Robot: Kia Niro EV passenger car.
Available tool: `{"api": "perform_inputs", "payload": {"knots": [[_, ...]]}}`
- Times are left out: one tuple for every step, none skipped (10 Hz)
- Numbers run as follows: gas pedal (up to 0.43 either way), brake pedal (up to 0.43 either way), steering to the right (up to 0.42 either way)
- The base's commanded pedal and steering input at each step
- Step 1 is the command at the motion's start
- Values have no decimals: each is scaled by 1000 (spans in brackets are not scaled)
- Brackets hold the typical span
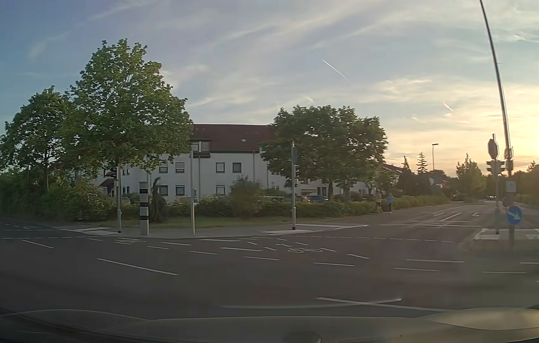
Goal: Follow the waypoints while adhering to traffic rules and regulations
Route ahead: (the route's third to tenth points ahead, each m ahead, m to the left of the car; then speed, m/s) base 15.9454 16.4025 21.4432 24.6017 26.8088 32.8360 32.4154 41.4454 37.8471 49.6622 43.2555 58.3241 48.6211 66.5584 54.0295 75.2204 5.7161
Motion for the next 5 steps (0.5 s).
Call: {"api": "perform_inputs", "payload": {"knots": [[177, 0, -343], [177, 0, -339], [177, 0, -331], [177, 0, -325], [189, 0, -318]]}}
